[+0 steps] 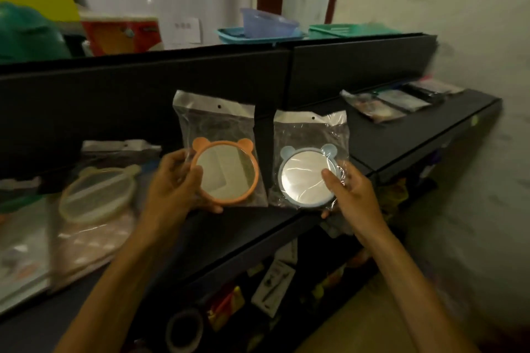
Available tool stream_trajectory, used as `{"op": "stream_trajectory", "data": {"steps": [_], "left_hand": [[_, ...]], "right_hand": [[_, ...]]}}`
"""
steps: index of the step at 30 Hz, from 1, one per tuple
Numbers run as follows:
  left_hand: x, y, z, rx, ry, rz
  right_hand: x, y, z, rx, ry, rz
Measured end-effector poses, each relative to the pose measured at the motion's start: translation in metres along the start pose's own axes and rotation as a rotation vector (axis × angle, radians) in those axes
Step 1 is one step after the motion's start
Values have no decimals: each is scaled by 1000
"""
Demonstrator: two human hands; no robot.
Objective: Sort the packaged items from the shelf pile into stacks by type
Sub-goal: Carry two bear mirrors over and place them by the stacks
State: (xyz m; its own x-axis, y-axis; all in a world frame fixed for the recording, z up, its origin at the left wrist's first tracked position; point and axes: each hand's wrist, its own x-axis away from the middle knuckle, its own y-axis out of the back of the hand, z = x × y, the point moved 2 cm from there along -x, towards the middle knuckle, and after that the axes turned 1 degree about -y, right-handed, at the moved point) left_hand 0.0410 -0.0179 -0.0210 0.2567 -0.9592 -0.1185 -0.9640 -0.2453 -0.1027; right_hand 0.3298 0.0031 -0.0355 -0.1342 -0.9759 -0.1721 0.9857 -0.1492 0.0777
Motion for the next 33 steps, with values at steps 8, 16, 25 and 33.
{"op": "stream_trajectory", "data": {"steps": [8, 16, 25, 33], "left_hand": [[-9, -188, 16, 15, 21, 121], [-31, -331, 30, -19, 12, 184], [-110, -442, 63, -1, -1, 185], [-184, -483, 59, -40, -55, 54]], "right_hand": [[-57, 179, -19, 8, -21, -113], [-121, 308, -45, 23, -19, -168], [-226, 383, -74, 64, -12, -148], [-350, 384, -81, 64, -26, -14]]}}
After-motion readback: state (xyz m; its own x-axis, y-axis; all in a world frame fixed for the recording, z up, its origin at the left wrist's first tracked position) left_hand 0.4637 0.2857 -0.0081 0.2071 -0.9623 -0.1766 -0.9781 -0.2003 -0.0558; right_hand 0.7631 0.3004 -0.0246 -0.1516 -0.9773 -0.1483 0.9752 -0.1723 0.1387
